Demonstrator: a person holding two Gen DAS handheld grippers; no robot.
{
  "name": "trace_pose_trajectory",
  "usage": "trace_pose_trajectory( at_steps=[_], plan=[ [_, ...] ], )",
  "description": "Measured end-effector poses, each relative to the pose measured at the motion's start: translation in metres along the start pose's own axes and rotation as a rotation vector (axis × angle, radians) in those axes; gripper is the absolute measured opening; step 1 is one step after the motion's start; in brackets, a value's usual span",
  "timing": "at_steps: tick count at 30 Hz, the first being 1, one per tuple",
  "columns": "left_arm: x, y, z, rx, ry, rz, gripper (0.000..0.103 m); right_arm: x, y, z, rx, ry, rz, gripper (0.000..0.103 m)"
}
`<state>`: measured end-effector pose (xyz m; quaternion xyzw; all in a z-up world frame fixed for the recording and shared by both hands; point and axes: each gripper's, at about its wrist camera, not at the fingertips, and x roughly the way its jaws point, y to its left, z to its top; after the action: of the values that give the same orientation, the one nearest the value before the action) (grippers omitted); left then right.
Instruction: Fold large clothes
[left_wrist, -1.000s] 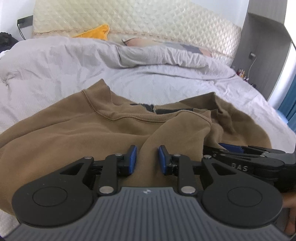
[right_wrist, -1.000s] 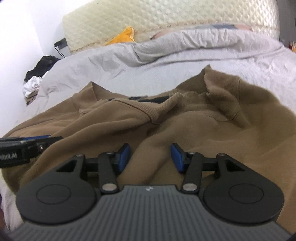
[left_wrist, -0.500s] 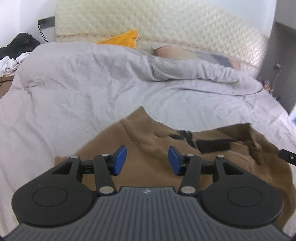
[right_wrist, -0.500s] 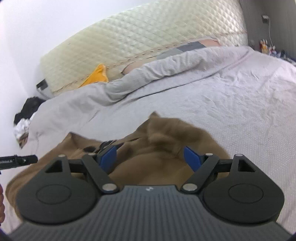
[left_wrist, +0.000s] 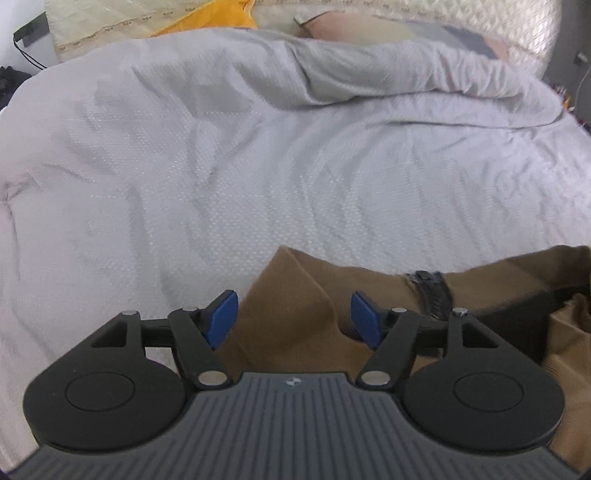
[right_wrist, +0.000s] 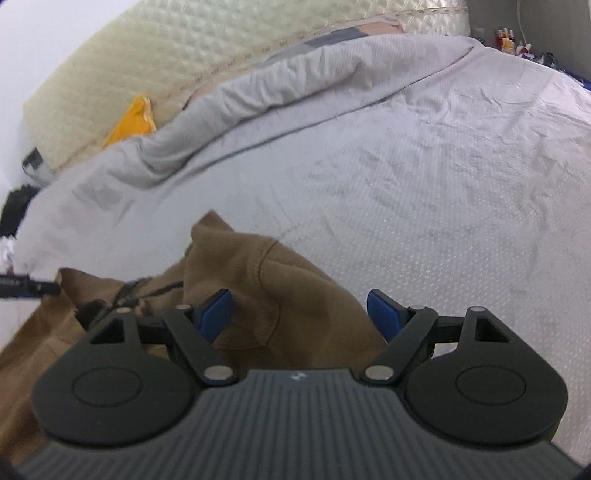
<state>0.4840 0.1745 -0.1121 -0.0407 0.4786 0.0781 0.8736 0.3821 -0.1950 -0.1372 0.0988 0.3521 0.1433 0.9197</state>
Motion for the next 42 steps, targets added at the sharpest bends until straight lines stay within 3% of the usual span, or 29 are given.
trace_pose_trajectory(
  at_steps=[2, 4, 5, 7, 9, 12, 15, 18, 23, 26, 31, 38, 42],
  plan=[
    [0.013, -0.004, 0.001, 0.011, 0.019, 0.019, 0.069, 0.009, 0.004, -0.001, -0.032, 0.033, -0.003, 0.083],
    [0.024, -0.011, 0.000, 0.052, 0.050, 0.086, 0.046, 0.018, 0.005, -0.005, -0.045, 0.069, -0.019, 0.083],
    [0.028, -0.014, -0.002, 0.078, 0.067, 0.114, 0.041, 0.022, 0.005, -0.007, -0.051, 0.087, -0.023, 0.083],
    [0.032, -0.016, -0.006, 0.114, 0.084, 0.158, 0.015, 0.027, 0.006, -0.010, -0.055, 0.092, -0.036, 0.081],
    [0.027, -0.015, -0.009, 0.134, 0.068, 0.185, 0.009, 0.026, 0.006, -0.011, -0.055, 0.091, -0.047, 0.061],
    [0.001, -0.001, -0.007, 0.078, -0.008, 0.185, 0.008, 0.013, 0.012, -0.012, -0.080, 0.039, -0.055, 0.033],
    [-0.032, 0.023, 0.000, -0.005, -0.068, 0.157, 0.008, -0.006, 0.015, -0.007, -0.085, -0.039, -0.046, 0.024],
    [-0.068, 0.041, 0.008, -0.039, -0.134, 0.175, 0.008, -0.035, 0.006, 0.005, 0.005, -0.127, 0.032, 0.022],
    [-0.121, 0.065, 0.021, -0.139, -0.236, 0.120, 0.008, -0.075, -0.006, 0.020, 0.103, -0.276, 0.143, 0.021],
    [-0.124, 0.071, 0.026, -0.180, -0.245, 0.103, 0.008, -0.076, -0.011, 0.024, 0.161, -0.309, 0.172, 0.021],
    [-0.073, 0.072, 0.022, -0.209, -0.179, 0.116, 0.008, -0.031, -0.014, 0.026, 0.145, -0.188, 0.121, 0.021],
    [0.020, 0.088, 0.007, -0.234, 0.009, 0.097, 0.008, 0.044, -0.017, 0.008, 0.123, 0.045, 0.036, 0.022],
    [0.047, 0.088, -0.004, -0.231, 0.060, 0.077, 0.008, 0.055, -0.010, 0.000, 0.101, 0.080, 0.006, 0.025]
  ],
)
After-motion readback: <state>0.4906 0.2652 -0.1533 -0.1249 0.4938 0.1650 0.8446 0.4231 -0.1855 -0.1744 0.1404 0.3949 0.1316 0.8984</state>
